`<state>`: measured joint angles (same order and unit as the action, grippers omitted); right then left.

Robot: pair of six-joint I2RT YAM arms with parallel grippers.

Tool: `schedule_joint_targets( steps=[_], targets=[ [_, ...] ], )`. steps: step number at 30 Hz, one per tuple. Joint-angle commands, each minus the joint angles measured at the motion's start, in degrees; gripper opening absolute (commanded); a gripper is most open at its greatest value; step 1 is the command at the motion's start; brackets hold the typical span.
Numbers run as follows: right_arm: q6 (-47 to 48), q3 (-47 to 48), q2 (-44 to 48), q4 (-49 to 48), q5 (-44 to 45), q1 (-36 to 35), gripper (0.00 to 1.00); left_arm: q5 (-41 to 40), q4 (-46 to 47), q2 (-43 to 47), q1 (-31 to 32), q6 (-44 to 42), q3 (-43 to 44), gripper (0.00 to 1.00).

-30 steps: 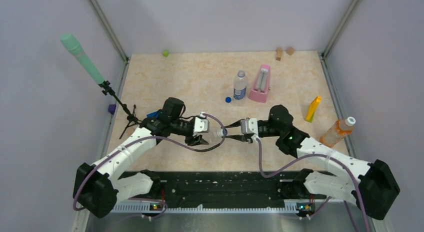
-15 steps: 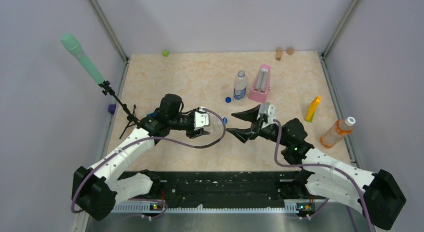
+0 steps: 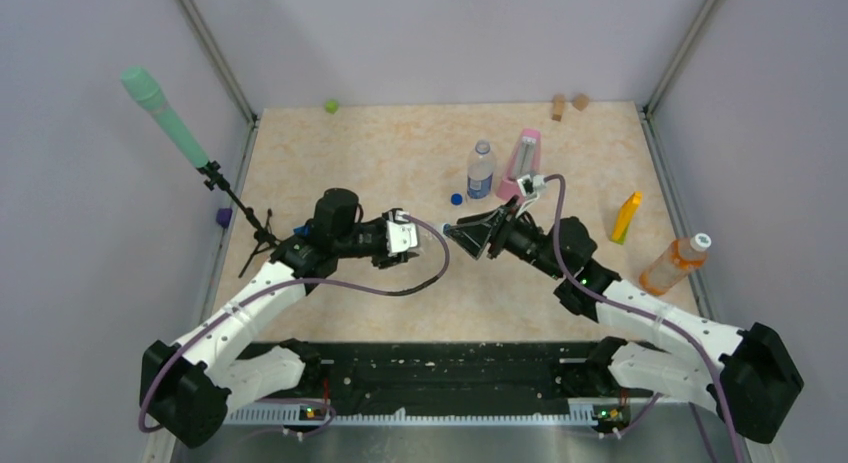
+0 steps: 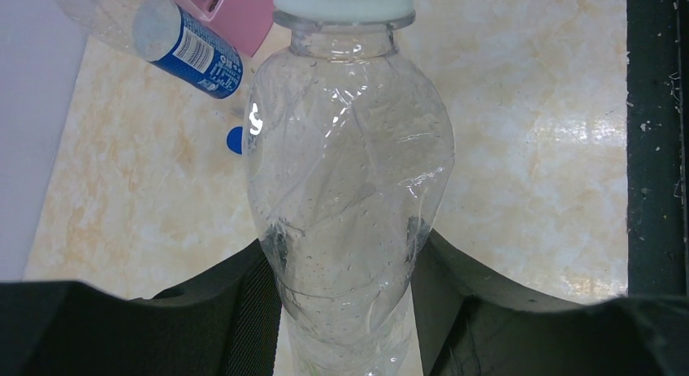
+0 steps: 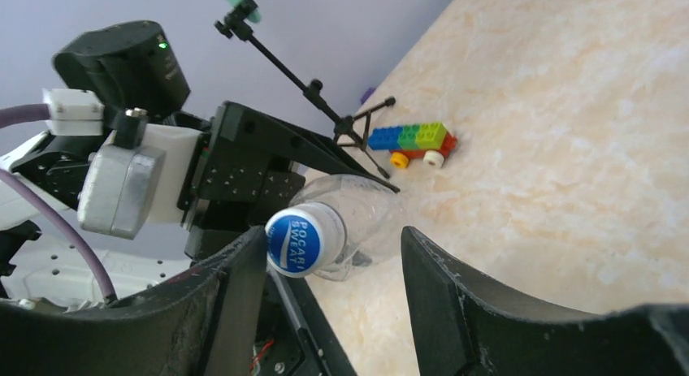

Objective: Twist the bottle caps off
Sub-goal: Unscrew the bottle cap from the plastic bottle.

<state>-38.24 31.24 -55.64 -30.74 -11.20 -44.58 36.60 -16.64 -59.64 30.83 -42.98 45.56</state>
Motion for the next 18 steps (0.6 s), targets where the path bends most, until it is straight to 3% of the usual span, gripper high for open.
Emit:
schedule_joint_targets(
  steps=[1, 15, 17, 18],
  targets=[
    [-3.42, 4.44, -2.72, 1.54, 1.12, -0.87, 0.60, -0.14, 2.67, 0.84, 0.27, 0.56, 0.11, 0.00],
    [3.19, 10.04, -4.74, 11.02, -1.85, -3.15, 0.57, -0.88, 2.56, -0.61, 0.46, 0.46, 0.31, 0.00],
    [3.96, 10.46, -4.92, 12.36, -1.05, -3.16, 0.51, -0.95, 2.58, -0.58, 0.46, 0.44, 0.19, 0.00],
    [4.53, 10.69, -5.02, 12.90, -0.60, -3.20, 0.41, -0.99, 2.59, -0.57, 0.42, 0.44, 0.16, 0.00]
  ],
)
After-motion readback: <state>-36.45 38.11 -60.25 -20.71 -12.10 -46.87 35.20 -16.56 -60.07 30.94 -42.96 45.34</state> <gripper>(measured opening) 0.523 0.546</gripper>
